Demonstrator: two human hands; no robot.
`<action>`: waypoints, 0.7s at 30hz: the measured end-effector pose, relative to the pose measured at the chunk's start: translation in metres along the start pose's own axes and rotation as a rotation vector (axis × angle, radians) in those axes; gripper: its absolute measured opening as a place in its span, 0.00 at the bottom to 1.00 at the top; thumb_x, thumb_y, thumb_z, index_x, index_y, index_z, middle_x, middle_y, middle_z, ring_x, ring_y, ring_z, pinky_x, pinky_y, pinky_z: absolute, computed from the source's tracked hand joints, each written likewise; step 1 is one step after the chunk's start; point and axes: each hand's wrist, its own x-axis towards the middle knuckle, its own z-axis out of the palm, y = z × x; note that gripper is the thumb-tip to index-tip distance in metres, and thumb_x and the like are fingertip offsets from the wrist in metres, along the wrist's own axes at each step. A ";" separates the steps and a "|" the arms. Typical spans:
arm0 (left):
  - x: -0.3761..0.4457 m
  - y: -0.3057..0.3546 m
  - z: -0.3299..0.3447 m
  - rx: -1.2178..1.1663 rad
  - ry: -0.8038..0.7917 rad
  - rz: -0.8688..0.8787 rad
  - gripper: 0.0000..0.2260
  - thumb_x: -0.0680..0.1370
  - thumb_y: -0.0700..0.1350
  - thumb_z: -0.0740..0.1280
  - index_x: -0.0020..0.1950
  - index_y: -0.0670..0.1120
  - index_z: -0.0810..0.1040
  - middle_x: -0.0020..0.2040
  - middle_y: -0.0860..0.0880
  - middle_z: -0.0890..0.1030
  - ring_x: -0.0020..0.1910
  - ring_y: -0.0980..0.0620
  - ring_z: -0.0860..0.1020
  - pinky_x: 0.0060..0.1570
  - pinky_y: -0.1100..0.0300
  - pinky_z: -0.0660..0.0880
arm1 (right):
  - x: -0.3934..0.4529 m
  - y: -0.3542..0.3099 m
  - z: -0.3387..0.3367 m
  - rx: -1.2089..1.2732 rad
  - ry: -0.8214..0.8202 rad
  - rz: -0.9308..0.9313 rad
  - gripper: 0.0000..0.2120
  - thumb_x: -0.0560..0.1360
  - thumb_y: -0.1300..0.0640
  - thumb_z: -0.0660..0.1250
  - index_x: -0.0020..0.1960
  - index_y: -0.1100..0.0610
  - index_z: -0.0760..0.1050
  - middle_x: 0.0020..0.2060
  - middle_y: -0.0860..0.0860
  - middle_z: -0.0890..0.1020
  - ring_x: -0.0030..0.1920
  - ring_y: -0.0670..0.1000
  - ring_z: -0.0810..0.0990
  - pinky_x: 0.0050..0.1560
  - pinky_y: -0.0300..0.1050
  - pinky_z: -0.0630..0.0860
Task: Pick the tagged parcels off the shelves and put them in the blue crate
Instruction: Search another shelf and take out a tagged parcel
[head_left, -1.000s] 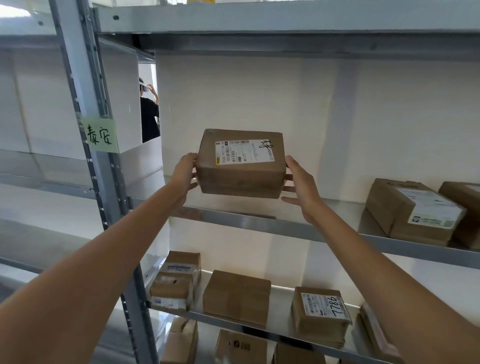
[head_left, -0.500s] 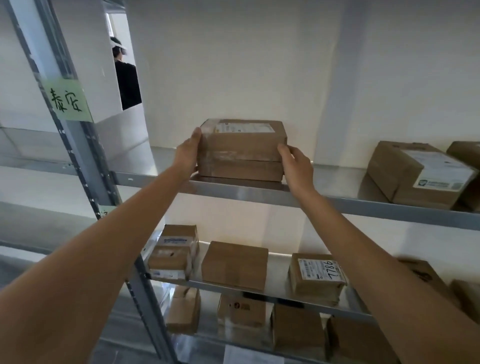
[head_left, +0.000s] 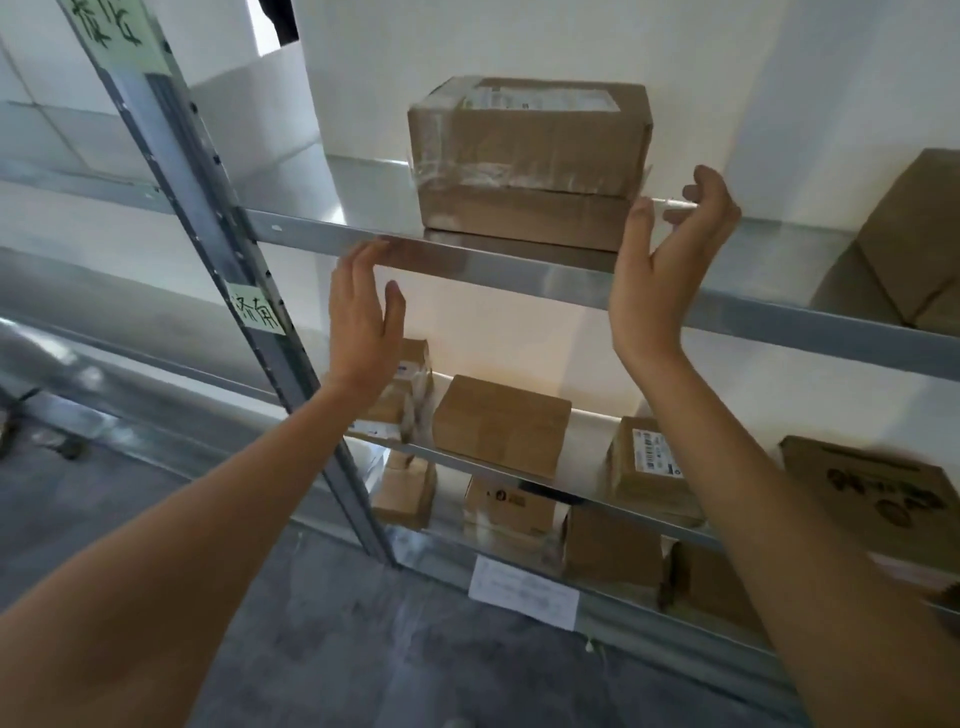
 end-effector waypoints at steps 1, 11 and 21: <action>-0.007 -0.006 0.001 0.053 -0.014 -0.013 0.17 0.82 0.44 0.56 0.70 0.44 0.66 0.68 0.43 0.69 0.67 0.50 0.67 0.70 0.60 0.62 | -0.005 0.001 -0.003 0.025 0.055 -0.061 0.19 0.78 0.61 0.62 0.67 0.67 0.65 0.60 0.62 0.71 0.55 0.53 0.74 0.56 0.39 0.73; -0.032 -0.100 0.018 0.190 -0.429 -0.314 0.21 0.84 0.51 0.53 0.74 0.44 0.60 0.73 0.42 0.64 0.69 0.42 0.67 0.66 0.47 0.68 | -0.140 0.017 0.054 0.051 -0.508 -0.239 0.12 0.78 0.61 0.61 0.62 0.58 0.69 0.58 0.52 0.72 0.58 0.49 0.72 0.61 0.37 0.71; -0.021 -0.199 0.052 -0.200 -0.591 -0.801 0.27 0.82 0.59 0.47 0.75 0.43 0.61 0.68 0.39 0.72 0.67 0.40 0.72 0.67 0.41 0.68 | -0.250 0.077 0.206 -0.055 -0.590 0.763 0.17 0.83 0.56 0.54 0.71 0.56 0.65 0.63 0.47 0.70 0.60 0.40 0.65 0.58 0.24 0.61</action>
